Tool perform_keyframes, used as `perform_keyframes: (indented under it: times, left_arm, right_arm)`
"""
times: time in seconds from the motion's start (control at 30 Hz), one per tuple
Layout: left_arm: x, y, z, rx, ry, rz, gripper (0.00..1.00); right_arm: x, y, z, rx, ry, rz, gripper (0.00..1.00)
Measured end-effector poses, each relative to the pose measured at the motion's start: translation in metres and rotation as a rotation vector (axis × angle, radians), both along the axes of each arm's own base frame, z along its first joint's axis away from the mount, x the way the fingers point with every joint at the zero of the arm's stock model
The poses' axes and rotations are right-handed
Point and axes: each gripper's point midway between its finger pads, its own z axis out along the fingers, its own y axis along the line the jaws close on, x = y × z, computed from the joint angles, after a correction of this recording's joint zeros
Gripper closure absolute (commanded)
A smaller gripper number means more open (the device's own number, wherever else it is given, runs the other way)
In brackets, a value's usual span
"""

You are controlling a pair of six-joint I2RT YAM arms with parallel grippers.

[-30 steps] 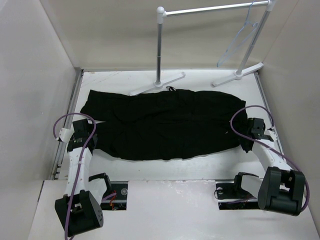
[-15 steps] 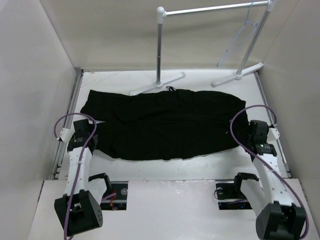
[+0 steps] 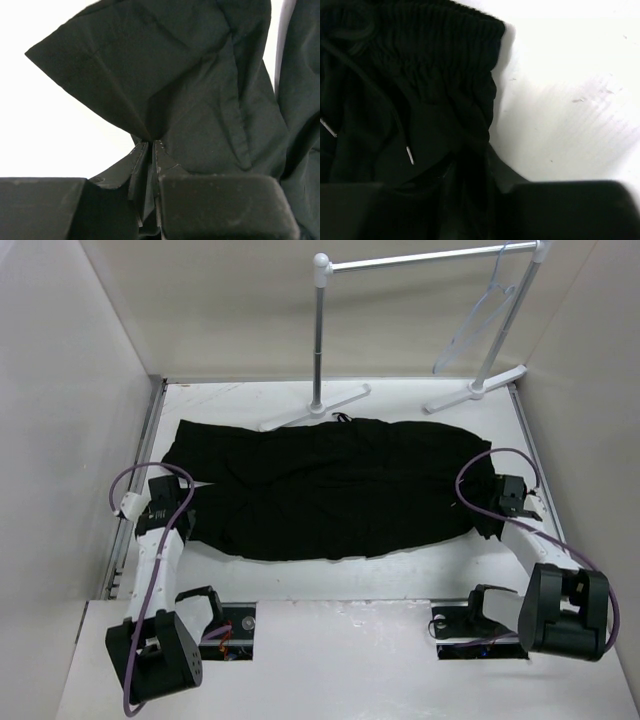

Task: Place the trousers on the hanger
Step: Fold the trousers at the center of the board.

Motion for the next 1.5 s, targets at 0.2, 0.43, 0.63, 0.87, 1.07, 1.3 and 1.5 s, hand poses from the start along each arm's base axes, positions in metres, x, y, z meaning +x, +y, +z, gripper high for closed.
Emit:
perform_keyframes:
  times: [0.2, 0.43, 0.63, 0.87, 1.07, 1.3, 1.5]
  left_arm:
    - [0.009, 0.016, 0.036, 0.059, -0.034, 0.014, 0.95]
    - [0.038, 0.036, 0.124, 0.177, -0.156, 0.027, 0.95]
    - [0.086, 0.045, 0.139, 0.235, -0.109, -0.006, 0.95]
    - [0.170, 0.049, 0.121, 0.255, -0.059, -0.070, 0.96]
    - [0.146, 0.016, 0.082, 0.190, -0.005, -0.156, 0.72]
    - [0.036, -0.001, 0.026, -0.050, 0.091, -0.042, 0.46]
    - [0.016, 0.000, -0.012, -0.101, 0.182, -0.007, 0.46]
  right_arm:
    - [-0.007, 0.001, 0.020, -0.005, -0.045, -0.007, 0.84]
    - [0.015, 0.019, 0.057, -0.020, -0.100, 0.086, 0.90]
    - [0.031, 0.014, 0.070, -0.026, -0.112, 0.078, 0.92]
    - [0.090, 0.001, 0.109, -0.044, -0.152, 0.094, 0.93]
    - [0.111, 0.004, 0.126, -0.038, -0.195, 0.110, 0.92]
    - [0.072, 0.022, 0.083, 0.002, -0.099, 0.145, 0.91]
    - [0.067, 0.031, 0.080, 0.017, -0.102, 0.173, 0.91]
